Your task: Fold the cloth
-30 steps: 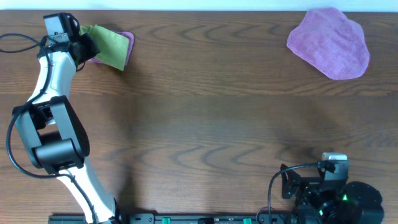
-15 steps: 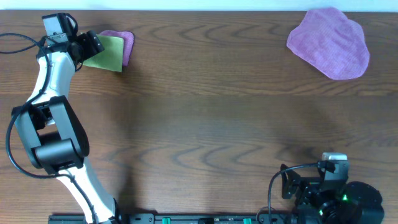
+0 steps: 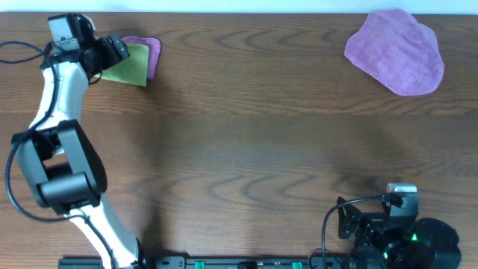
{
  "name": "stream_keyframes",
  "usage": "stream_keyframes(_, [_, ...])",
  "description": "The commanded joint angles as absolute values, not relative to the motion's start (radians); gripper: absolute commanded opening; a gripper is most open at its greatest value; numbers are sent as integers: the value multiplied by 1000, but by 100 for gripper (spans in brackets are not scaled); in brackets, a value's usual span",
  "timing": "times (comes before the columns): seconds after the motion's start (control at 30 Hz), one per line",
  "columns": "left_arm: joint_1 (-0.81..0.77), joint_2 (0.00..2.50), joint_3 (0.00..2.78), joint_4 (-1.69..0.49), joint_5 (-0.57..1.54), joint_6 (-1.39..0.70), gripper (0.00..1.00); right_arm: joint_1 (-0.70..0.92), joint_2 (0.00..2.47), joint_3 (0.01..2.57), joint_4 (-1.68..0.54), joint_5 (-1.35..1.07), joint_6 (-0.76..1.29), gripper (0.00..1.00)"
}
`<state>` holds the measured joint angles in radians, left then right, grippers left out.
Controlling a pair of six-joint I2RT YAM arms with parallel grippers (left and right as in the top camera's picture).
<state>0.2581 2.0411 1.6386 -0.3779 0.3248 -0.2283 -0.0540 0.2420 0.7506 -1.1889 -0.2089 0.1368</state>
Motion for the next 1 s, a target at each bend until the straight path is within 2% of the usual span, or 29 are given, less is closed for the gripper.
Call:
stream_keyframes(0.0, [246,1924,1665,-426,374,-188,95,-59,240,751,-1189,-207,126,99])
stream_keyframes(0.43, [203,1713,1663,-841,334,-134,95,-59,240,751,-1189,-207,126,99])
stream_keyframes(0.53, [203,1599,1656,-905,245,-133,95,-59,241,751,-1189,-207,126,99])
stream_keyframes(0.67, [203,1415,1608,-925,226,-134,95,-59,241,751,-1189,-207,126,99])
stream_keyframes(0.97, [202,914,1246,-925,229,-204,95,-59,241,751,-1189,-207,126,99])
